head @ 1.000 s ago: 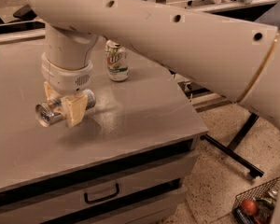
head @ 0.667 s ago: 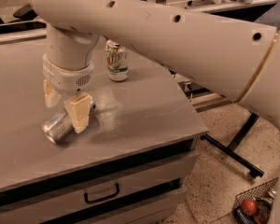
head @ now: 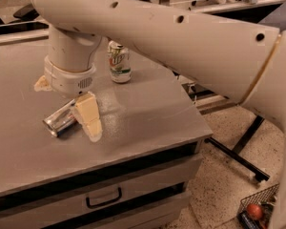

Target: Knock redbull can over

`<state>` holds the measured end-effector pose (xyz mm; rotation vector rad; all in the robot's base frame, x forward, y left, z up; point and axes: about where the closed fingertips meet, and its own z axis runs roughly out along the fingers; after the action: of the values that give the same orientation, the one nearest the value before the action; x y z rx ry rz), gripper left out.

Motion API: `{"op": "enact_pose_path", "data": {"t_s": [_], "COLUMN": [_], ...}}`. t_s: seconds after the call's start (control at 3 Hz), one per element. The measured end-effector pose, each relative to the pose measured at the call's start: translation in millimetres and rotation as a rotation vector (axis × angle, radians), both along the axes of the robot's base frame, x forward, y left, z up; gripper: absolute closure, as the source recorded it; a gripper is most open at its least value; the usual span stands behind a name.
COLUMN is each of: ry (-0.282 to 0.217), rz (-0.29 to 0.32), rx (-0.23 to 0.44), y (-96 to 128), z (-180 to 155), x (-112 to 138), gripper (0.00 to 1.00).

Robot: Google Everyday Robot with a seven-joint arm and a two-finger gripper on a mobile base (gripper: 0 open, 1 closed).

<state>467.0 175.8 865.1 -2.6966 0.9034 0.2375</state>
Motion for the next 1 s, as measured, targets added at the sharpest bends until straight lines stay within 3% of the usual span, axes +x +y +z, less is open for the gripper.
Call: {"op": "enact_pose_path", "data": {"t_s": [0.33, 0.67, 1.0], "ry": [0.008, 0.019, -0.04], "rz": [-0.043, -0.185, -0.392], "rx": [0.06, 0.228, 0.37], "y": [-4.9, -29.8, -76.9], "z": [2.0, 17.3, 40.8], "x": [0.4, -15.1, -19.8], "gripper": [0.0, 0.0, 0.0]}}
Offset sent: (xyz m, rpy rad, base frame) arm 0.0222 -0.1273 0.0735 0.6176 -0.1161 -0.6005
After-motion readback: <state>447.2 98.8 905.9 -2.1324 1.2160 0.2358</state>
